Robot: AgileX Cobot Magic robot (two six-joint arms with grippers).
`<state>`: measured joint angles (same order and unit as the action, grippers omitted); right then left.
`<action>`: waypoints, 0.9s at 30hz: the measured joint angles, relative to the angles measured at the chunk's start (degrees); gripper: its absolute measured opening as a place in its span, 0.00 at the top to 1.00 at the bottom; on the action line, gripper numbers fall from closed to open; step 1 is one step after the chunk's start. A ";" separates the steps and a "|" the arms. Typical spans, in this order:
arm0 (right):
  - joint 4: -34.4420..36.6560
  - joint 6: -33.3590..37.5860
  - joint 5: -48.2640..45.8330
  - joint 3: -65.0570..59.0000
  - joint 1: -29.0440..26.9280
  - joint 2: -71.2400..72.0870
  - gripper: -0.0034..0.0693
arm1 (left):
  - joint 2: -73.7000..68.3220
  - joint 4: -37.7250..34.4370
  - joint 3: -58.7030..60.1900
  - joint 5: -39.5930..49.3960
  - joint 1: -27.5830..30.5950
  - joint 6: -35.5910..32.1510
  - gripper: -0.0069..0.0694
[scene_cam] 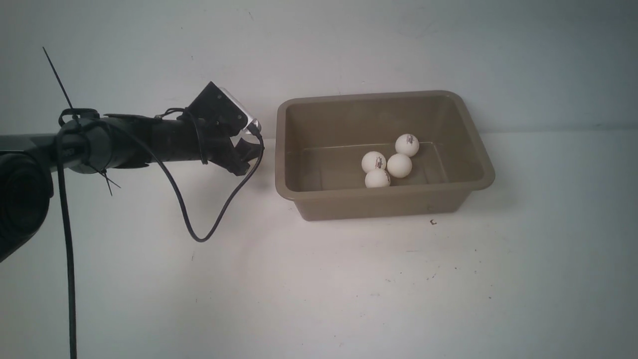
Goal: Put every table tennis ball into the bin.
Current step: Use the left arm to clamp the table tennis ball closest to it
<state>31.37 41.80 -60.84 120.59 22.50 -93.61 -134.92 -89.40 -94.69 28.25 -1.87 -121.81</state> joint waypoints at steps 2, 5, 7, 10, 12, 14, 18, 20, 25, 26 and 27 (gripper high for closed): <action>0.00 0.00 0.00 0.00 0.00 0.00 0.14 | -0.48 0.00 -0.06 0.00 0.00 0.42 0.28; 0.00 0.06 0.00 0.00 0.00 0.00 0.14 | -0.75 -0.05 -0.06 0.00 0.00 0.80 0.28; 0.00 0.06 0.00 0.00 0.00 0.00 0.14 | -1.40 -0.63 -0.25 0.07 0.00 1.00 0.28; 0.00 0.23 0.00 0.00 0.00 0.00 0.14 | -2.94 -1.34 -0.25 0.31 0.00 1.00 0.28; 0.00 0.29 0.00 0.00 0.00 0.00 0.14 | -3.58 -2.36 -0.36 1.29 0.00 1.28 0.28; 0.00 0.71 0.00 0.00 0.00 0.00 0.14 | -3.58 -2.36 -0.36 1.42 0.00 1.43 0.31; -0.05 1.06 0.12 0.00 0.00 0.00 0.14 | -3.47 -2.37 -0.36 1.76 0.00 0.62 0.45; -0.05 1.06 0.23 0.00 0.00 0.00 0.14 | -2.64 -1.80 -0.26 1.76 0.00 0.20 0.45; -0.05 1.10 0.23 0.00 0.00 0.00 0.14 | 3.20 -0.98 -0.25 5.20 0.24 -0.02 0.45; -0.05 1.10 0.30 0.00 0.00 0.00 0.14 | 4.61 -0.93 -0.25 6.04 0.38 0.03 0.45; -0.05 1.10 0.36 0.00 0.00 0.00 0.14 | 6.04 -0.84 -0.25 6.84 0.52 0.31 0.45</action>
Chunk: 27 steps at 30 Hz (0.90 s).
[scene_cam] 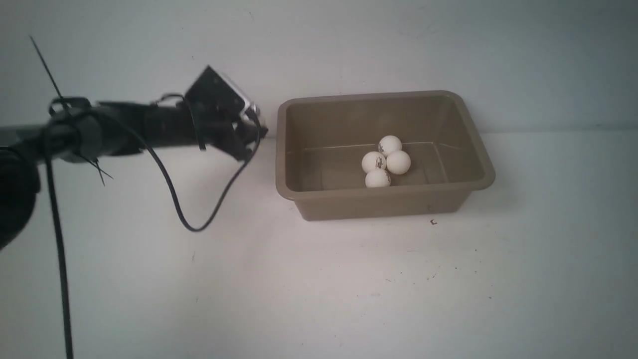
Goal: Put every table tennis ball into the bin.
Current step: Use the left arm to clamp the table tennis ball closest to it, then use the left arm to put the table tennis ball into the box
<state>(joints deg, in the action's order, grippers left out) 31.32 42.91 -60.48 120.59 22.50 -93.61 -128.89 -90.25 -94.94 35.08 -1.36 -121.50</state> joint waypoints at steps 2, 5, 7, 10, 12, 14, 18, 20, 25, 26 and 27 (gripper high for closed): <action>0.00 0.06 0.26 0.00 0.00 0.00 0.14 | 3.55 0.00 0.00 2.09 0.29 1.42 0.45; 0.00 0.17 0.76 0.00 0.00 0.00 0.14 | 7.05 -0.06 -0.05 6.23 0.52 4.33 0.45; 0.00 0.17 0.76 0.00 0.00 0.00 0.14 | 7.72 -0.06 -0.05 8.82 0.39 5.66 0.45; 0.00 0.17 0.81 0.00 0.00 0.00 0.14 | 7.52 1.55 -0.05 12.60 -0.70 7.90 0.45; 0.00 0.17 0.81 0.00 0.00 0.00 0.14 | 6.97 3.91 -0.05 12.96 -2.17 9.24 0.45; 0.00 0.17 0.81 0.00 0.00 0.00 0.14 | 5.87 6.89 -0.05 12.28 -4.61 9.82 0.45; 0.05 0.17 0.86 0.00 0.00 0.00 0.14 | 3.78 8.78 -0.05 7.12 -8.38 9.79 0.45; 0.05 0.17 0.86 0.00 0.00 0.00 0.14 | 1.96 8.83 -0.05 2.64 -10.77 8.35 0.45; 0.05 0.17 0.43 0.00 0.00 0.00 0.14 | -1.34 8.72 0.00 0.12 -12.51 7.15 0.44; 0.05 0.17 0.31 0.00 0.00 0.00 0.14 | -1.65 8.38 0.00 0.12 -12.51 7.15 0.43; 0.05 0.17 0.31 0.00 0.00 0.00 0.14 | -1.65 8.28 0.00 0.12 -12.51 7.15 0.42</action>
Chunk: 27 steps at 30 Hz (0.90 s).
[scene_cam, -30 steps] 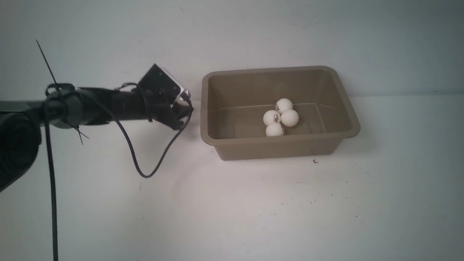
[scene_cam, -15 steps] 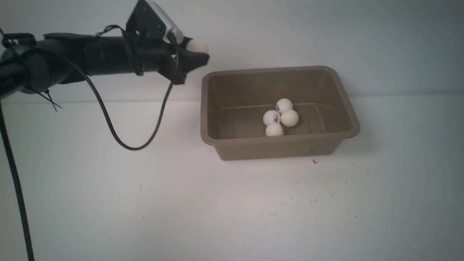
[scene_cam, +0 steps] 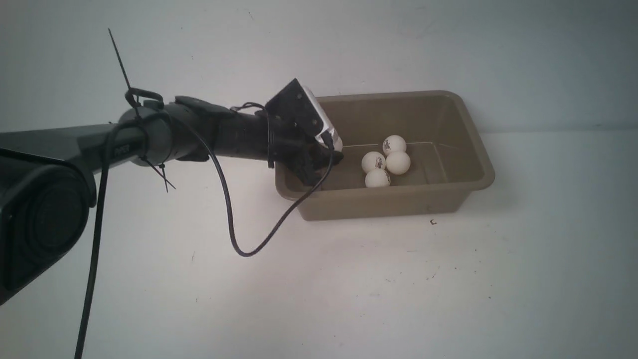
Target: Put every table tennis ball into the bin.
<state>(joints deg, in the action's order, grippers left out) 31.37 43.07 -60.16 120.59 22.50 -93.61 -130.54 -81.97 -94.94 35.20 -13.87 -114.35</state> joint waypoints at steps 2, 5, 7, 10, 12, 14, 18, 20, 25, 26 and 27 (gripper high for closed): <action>0.06 0.00 -0.11 0.00 0.00 0.00 0.14 | -0.15 -2.78 0.00 -0.10 0.00 2.24 0.30; 0.38 0.00 -0.11 0.00 0.00 0.00 0.14 | 0.67 -5.31 0.00 -0.16 0.00 5.78 0.20; 0.37 0.00 -0.05 0.00 0.00 0.00 0.14 | 1.66 -5.84 0.00 -0.40 0.00 7.85 0.17; 0.16 0.00 1.00 0.00 0.00 0.00 0.14 | 7.58 -3.54 0.11 -0.69 0.54 11.53 0.15; -1.28 0.00 2.00 0.00 0.00 0.20 0.14 | 12.86 1.13 0.11 -0.43 1.60 14.76 0.16; -4.11 -0.80 2.85 0.00 0.00 0.87 0.14 | 18.56 6.33 0.11 0.52 3.27 20.57 0.18; -12.36 -5.00 4.59 -0.05 0.00 4.39 0.14 | 29.08 14.27 0.11 3.48 7.58 31.88 0.24; -15.21 -6.68 4.71 -0.05 0.00 6.46 0.14 | 32.66 15.77 0.11 4.84 9.30 34.52 0.27; -20.39 -9.27 1.97 -0.05 0.00 14.32 0.14 | 40.56 16.99 0.11 7.67 12.03 36.71 0.34; -20.76 -9.67 -0.39 0.00 0.00 16.52 0.14 | 42.13 17.04 0.11 8.07 12.17 36.93 0.35; -20.75 -9.87 -2.37 0.00 0.00 18.46 0.14 | 42.97 16.95 0.11 8.14 12.24 36.92 0.37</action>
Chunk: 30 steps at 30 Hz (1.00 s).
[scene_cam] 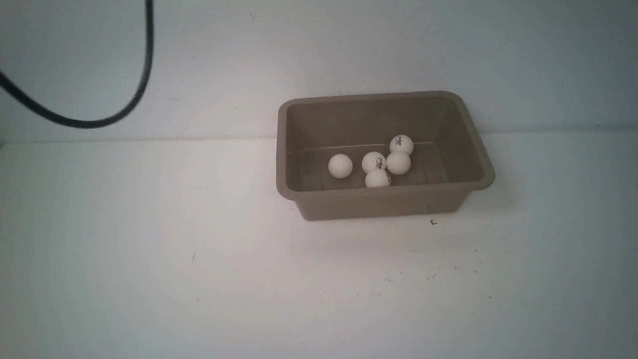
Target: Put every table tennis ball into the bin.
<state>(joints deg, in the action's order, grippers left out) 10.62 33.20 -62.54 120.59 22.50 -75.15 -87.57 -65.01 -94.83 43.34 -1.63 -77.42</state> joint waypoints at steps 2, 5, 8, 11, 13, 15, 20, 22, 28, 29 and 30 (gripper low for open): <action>0.91 -0.22 -3.58 -0.45 0.00 3.66 0.14 | 0.88 -0.36 0.00 0.00 0.00 0.07 0.38; 3.68 -0.95 -9.23 -4.17 0.00 10.32 0.14 | 1.22 -1.50 0.00 0.26 0.10 0.13 0.39; 5.16 -2.53 -10.58 -10.35 0.00 17.35 0.14 | 1.22 -1.96 0.00 1.40 0.20 0.13 0.39; 4.69 -4.45 -10.88 -17.47 0.00 25.17 0.14 | 1.22 -2.13 0.00 2.27 0.20 0.13 0.39; 3.65 -6.71 -9.26 -24.36 0.00 31.64 0.14 | 1.22 -2.35 0.00 3.21 0.20 0.13 0.39; 2.78 -9.31 -2.73 -35.70 0.00 40.95 0.14 | 1.22 -3.78 0.00 4.46 0.20 0.13 0.39; 2.13 -12.01 14.05 -55.94 0.00 52.52 0.14 | 1.22 -7.56 0.00 4.96 0.20 0.16 0.39; 1.28 -12.67 23.03 -67.02 0.00 56.21 0.14 | 1.22 -9.21 0.00 5.81 0.20 0.16 0.39; 1.57 -13.18 45.45 -91.31 0.00 57.54 0.14 | 1.22 -10.29 0.00 9.52 0.20 0.16 0.39; 1.93 -13.43 47.65 -93.02 0.00 57.54 0.14 | 1.22 -10.29 0.00 9.96 0.20 0.16 0.39; 2.67 -13.79 52.18 -95.86 0.00 57.54 0.14 | 1.22 -10.29 0.00 10.43 0.20 0.16 0.39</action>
<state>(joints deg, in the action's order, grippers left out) 13.29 19.41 -10.36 24.73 22.50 -17.61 -86.35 -75.31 -94.83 53.77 -1.43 -77.27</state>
